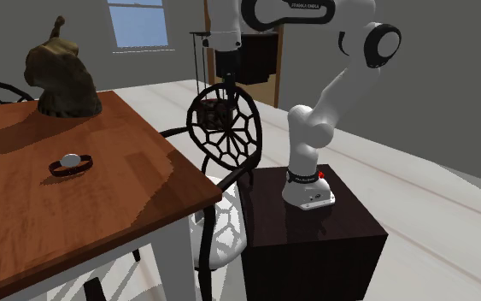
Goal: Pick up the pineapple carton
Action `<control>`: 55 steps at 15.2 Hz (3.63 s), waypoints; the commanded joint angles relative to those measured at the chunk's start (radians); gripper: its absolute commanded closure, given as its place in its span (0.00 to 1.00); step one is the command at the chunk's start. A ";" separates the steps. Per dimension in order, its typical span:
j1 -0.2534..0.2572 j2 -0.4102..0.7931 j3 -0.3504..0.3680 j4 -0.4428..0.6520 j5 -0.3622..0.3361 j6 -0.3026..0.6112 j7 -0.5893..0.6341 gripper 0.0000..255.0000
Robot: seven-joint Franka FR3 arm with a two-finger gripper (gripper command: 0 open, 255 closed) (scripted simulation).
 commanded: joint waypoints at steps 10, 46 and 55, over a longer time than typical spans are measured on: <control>-0.007 0.040 0.053 -0.265 0.067 0.330 0.145 0.00; -0.062 0.735 0.198 -0.436 0.044 1.253 0.498 1.00; -0.048 0.606 0.192 -0.424 0.106 1.116 0.450 1.00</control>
